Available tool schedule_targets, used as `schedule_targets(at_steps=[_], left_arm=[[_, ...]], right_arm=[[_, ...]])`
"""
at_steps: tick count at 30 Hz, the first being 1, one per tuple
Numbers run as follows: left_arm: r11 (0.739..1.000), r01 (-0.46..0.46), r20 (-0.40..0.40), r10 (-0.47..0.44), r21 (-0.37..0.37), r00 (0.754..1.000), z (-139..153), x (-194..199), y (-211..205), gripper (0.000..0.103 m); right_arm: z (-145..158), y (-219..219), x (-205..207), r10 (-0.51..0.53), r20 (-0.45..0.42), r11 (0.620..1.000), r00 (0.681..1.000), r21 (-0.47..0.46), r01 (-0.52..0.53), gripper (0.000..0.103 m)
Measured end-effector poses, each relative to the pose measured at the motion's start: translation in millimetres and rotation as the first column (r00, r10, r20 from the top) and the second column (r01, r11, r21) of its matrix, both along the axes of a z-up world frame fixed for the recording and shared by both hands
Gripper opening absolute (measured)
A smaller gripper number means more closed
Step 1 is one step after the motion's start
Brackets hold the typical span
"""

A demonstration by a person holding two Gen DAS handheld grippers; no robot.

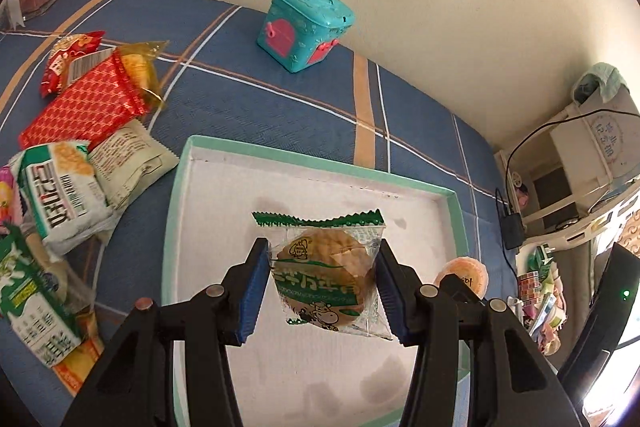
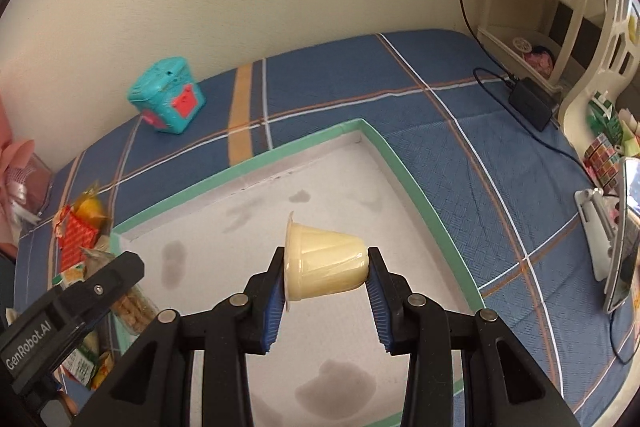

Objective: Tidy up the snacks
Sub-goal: 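Lower the biscuit into the tray with the left gripper while the right releases the pudding cup there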

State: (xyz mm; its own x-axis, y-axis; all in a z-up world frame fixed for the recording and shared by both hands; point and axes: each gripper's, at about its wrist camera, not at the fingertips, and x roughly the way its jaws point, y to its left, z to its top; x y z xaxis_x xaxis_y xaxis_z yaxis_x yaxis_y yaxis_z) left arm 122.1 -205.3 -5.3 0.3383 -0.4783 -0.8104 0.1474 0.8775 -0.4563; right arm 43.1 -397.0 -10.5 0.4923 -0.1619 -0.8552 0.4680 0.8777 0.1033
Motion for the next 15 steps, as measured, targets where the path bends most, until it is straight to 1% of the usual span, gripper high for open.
schedule_targets(at_steps=[6, 15], left_arm=[[0.999, 0.025, -0.002, -0.025, 0.029, 1.0, -14, 8, -12, 0.053], [0.999, 0.042, -0.005, -0.042, 0.023, 0.999, -22, 15, -20, 0.053]], right_arm=[[-14, -12, 10, -0.027, -0.024, 1.0, 0.999, 0.001, 0.027, 0.04], [-15, -16, 19, -0.029, -0.031, 0.999, 0.999, -0.028, 0.028, 0.04]])
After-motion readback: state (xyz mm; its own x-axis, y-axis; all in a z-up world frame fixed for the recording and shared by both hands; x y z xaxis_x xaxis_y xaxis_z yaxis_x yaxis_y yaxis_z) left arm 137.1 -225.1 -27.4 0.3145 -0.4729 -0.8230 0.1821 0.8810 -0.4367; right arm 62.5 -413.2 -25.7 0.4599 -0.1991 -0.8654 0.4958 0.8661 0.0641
